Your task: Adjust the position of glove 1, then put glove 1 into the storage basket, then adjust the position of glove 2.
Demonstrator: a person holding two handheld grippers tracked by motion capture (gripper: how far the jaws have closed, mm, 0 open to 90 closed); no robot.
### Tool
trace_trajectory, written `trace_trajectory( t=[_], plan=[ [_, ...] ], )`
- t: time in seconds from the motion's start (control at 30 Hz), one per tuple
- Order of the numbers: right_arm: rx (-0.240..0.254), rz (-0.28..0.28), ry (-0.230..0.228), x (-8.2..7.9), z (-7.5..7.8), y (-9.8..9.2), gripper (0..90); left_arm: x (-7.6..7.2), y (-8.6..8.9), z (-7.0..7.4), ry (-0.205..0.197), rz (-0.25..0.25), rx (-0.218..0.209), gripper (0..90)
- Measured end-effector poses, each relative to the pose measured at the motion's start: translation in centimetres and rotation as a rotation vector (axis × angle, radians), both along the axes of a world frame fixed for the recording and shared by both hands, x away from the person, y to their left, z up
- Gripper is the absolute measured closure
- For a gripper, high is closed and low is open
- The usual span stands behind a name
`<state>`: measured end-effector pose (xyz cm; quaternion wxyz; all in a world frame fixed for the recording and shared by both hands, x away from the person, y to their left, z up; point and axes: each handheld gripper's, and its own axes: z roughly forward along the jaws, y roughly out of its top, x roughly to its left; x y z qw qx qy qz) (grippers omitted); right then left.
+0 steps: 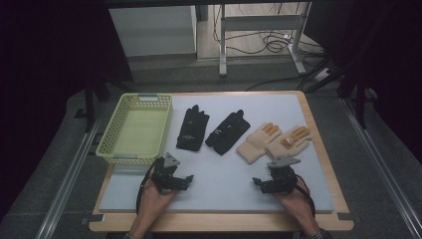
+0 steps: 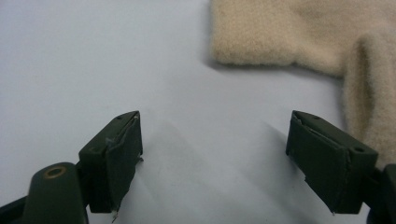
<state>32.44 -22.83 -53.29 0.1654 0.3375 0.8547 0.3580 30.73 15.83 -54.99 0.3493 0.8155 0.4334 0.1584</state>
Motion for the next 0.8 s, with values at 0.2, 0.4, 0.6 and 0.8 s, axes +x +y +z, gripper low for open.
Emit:
trace_trajectory(
  t=[0.2, 0.4, 0.6, 0.8],
  plan=[
    [-0.004, -0.001, -0.002, -0.04, -0.02, 0.05, 18.1, -0.03, 0.0, -0.02, -0.002, -0.001, 0.0, 9.0],
    [-0.008, 0.001, -0.001, -0.06, -0.03, 0.12, 16.0, -0.03, 0.0, -0.02, -0.003, -0.001, 0.0, 9.0],
    [-0.009, -0.002, 0.0, -0.06, -0.01, 0.11, 15.7, -0.03, 0.01, -0.03, -0.002, -0.001, -0.001, 9.0],
    [-0.008, -0.002, -0.004, -0.13, 0.03, 0.11, 16.1, -0.03, 0.01, -0.03, -0.002, -0.001, -0.001, 9.0]
  ],
)
